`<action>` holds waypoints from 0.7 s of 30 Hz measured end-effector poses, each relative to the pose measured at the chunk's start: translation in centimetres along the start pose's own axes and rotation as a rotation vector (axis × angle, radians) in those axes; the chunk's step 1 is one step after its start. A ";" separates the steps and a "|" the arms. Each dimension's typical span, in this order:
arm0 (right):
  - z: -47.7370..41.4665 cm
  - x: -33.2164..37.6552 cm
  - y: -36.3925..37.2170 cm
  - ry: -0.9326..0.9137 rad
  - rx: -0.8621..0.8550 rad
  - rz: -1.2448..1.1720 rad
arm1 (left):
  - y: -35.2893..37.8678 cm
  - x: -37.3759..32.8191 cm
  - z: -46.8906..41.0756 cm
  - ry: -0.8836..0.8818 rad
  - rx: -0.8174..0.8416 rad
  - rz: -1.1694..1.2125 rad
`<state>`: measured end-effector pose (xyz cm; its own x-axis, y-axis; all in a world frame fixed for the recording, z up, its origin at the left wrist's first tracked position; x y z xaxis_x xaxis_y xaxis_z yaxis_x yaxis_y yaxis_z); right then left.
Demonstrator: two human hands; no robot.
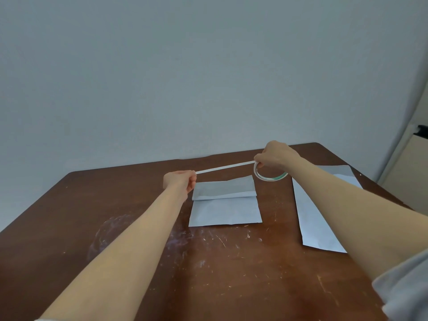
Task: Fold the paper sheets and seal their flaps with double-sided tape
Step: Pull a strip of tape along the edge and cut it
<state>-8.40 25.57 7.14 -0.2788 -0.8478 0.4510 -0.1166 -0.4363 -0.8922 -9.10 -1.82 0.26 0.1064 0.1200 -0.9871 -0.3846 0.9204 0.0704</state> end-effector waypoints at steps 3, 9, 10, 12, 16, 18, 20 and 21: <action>0.2 0.0 0.3 0.010 0.054 -0.021 | -0.3 -0.1 -0.1 0.011 -0.013 -0.001; 0.6 0.2 0.4 0.016 0.046 -0.013 | -0.9 0.1 -0.3 0.032 -0.044 -0.052; 0.6 0.3 0.4 0.011 0.045 -0.015 | -1.0 0.2 -0.4 0.032 -0.042 -0.059; 0.4 0.4 0.5 0.006 0.052 -0.012 | -1.1 0.1 -0.5 0.035 -0.026 -0.083; 0.3 0.5 0.6 -0.002 0.022 0.042 | -1.1 0.5 -0.5 0.025 0.027 -0.142; 0.4 0.6 0.8 -0.002 0.013 0.073 | -1.0 0.6 -0.6 0.026 0.030 -0.184; 0.5 0.8 0.9 -0.009 -0.007 0.103 | -0.8 0.6 -0.6 0.032 0.014 -0.220; 0.6 0.9 0.9 -0.013 -0.018 0.117 | -0.8 0.5 -0.6 0.040 0.006 -0.247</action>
<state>-8.23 24.22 6.72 -0.2787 -0.8965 0.3444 -0.1009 -0.3293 -0.9388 -9.30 -2.73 -0.41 0.1599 -0.1241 -0.9793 -0.3457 0.9222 -0.1733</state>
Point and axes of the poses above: each hand's wrist, its own z-axis away from the middle knuckle, its own y-axis out of the palm, x = y × z, the point moved 6 cm from there along -z, towards the middle knuckle, and after that the axes turned 9 degrees about y, right-handed, at the moved point
